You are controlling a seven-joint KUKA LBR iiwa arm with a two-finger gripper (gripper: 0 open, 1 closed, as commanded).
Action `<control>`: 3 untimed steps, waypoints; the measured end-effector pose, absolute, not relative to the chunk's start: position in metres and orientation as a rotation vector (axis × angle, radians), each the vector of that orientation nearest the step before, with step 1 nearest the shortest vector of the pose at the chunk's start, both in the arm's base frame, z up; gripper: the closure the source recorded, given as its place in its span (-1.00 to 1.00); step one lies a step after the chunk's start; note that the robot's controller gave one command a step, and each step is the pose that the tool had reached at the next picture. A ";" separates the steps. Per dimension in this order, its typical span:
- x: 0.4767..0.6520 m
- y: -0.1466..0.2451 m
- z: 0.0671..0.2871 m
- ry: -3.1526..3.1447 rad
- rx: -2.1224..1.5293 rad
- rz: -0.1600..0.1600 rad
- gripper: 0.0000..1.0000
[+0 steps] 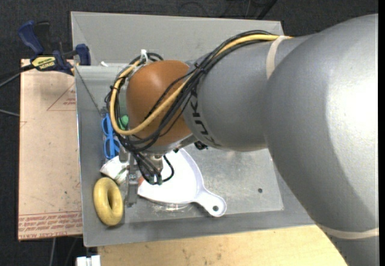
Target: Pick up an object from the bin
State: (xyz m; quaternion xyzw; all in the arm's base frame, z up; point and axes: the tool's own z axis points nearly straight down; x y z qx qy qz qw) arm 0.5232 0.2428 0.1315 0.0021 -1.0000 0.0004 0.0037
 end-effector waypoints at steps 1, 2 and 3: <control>0.526 0.242 0.136 -3.141 0.000 -0.002 -1.00; 0.554 0.242 0.071 -3.136 0.049 -0.003 1.00; 0.554 0.242 0.071 -3.136 0.049 -0.004 1.00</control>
Offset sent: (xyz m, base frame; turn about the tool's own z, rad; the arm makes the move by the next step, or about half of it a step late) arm 0.0304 -0.0013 -0.0612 -0.0280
